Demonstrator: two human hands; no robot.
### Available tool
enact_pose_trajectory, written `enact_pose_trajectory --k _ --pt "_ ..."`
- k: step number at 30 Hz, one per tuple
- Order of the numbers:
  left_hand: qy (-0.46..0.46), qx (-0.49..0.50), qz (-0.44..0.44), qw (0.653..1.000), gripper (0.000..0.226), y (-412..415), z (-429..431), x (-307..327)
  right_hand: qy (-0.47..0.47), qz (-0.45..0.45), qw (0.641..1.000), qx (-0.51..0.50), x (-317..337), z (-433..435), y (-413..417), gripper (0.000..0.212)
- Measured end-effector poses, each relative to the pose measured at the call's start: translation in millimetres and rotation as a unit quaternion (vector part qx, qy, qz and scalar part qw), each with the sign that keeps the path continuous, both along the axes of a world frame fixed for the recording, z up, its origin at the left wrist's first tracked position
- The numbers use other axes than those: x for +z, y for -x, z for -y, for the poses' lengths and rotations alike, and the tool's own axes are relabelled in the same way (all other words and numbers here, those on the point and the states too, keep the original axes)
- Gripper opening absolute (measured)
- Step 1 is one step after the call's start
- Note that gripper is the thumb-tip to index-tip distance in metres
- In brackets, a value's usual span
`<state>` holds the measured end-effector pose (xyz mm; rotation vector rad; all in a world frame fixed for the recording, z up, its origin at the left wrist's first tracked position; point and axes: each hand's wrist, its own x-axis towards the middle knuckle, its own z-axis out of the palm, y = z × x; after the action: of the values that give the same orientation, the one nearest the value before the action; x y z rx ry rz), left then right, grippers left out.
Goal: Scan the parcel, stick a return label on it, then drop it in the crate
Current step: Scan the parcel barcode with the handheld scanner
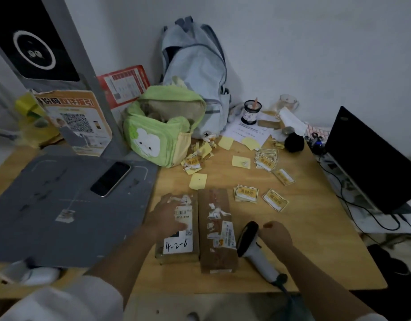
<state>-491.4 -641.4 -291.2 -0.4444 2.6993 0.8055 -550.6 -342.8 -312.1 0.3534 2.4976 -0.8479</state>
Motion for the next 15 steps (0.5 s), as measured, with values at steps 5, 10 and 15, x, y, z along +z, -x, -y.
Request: enact_pose_trajectory --k 5,10,15 --pt "0.018 -0.031 0.058 0.998 0.117 -15 1 -17 -0.001 0.092 0.994 0.052 -31 -4 -23 0.029" --pt "0.013 -0.025 0.046 0.999 0.119 -20 0 -25 -0.01 0.077 0.994 0.073 -42 -3 -43 0.034" --pt "-0.012 -0.019 0.046 0.999 0.118 -23 1 -28 -0.026 0.027 0.995 0.089 -40 -4 -45 0.021"
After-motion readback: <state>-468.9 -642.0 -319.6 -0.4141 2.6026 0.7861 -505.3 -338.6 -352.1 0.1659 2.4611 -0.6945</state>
